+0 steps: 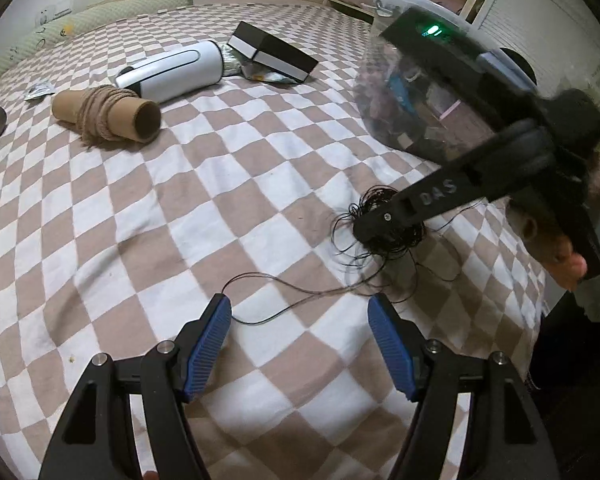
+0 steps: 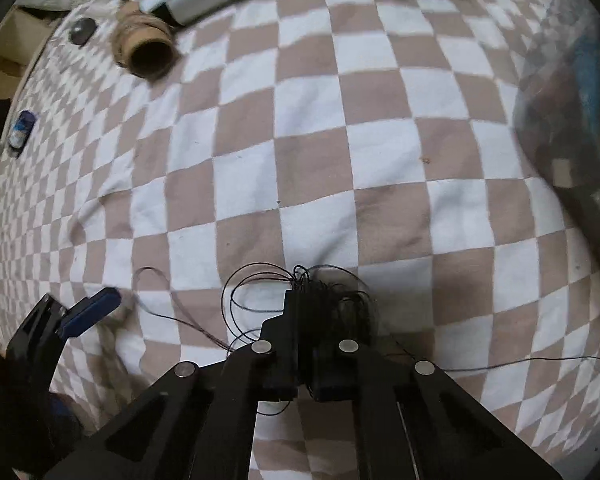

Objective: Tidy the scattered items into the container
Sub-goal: 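Close the right tool on the black wire coil, then lift the wire coil with the right tool and carry it over the bin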

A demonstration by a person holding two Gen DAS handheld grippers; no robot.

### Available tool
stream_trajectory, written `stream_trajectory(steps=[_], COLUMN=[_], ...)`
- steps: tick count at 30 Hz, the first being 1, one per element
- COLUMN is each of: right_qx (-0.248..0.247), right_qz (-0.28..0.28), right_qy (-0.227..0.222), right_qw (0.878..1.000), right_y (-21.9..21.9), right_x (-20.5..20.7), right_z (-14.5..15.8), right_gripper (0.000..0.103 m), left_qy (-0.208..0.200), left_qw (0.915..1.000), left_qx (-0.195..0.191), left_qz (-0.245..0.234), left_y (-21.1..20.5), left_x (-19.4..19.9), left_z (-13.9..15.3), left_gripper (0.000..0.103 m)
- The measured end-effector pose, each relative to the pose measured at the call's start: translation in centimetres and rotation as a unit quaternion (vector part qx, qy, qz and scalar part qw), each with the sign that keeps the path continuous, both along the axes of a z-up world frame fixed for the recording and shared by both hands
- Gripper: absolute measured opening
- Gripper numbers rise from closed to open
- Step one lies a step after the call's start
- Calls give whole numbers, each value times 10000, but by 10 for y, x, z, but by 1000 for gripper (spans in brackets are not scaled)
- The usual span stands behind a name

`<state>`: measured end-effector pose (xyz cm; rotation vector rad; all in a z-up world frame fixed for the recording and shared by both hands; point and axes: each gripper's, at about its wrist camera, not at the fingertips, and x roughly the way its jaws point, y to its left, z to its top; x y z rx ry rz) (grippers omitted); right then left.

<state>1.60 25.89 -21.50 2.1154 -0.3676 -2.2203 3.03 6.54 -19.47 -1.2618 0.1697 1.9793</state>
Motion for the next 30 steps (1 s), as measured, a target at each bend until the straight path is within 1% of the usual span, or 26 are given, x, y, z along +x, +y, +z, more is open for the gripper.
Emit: stream_trajectory(steps=[2,3,4,7,10,14,16,20,22,25,28,30], right_qx=[-153,-269,-393,-799,-1137,-1477,-1592,-1847,-2090,-2155,-2318,-2334], right_qz=[35,70,80,5,-92,-305,-503,-913,-1135,-1395,-1601,-1722], right_qy=[114,203,289,537,800,1305,1666,2290,2643,3225,3828,4192], right_qw=[9998,9994,9988,9954,9902,9799,9718,9514,9346,9111,8798,8603], right_y=[3,5,8,21,29,34,48,81,105,134,167,184], right_x=[5,8,11,20,28,34,38,44,47,57,75,87], right_z=[11,19,28,55,84,131,154,193,214,249,289,312], right_gripper=[5,5,5,5,5,5,5,5,5,5,5,5], left_qy=[-111,-136,-78,292,592,914,1069,1188,1227,1204,1165,1134], left_qw=[9999,9996,9992,9968,9931,9866,9830,9790,9781,9785,9798,9804], left_qx=[100,216,314,559,820,1162,1322,1512,1530,1514,1430,1391], left_qz=[-64,-151,-244,-488,-595,-687,-692,-673,-692,-721,-768,-811], left_y=[5,10,15,31,44,57,62,72,76,84,94,98], left_x=[1,2,3,13,17,21,20,18,18,17,17,17], left_z=[3,9,16,47,76,111,126,143,147,146,142,139], left_gripper=[71,71,71,71,71,71,71,71,71,71,71,71])
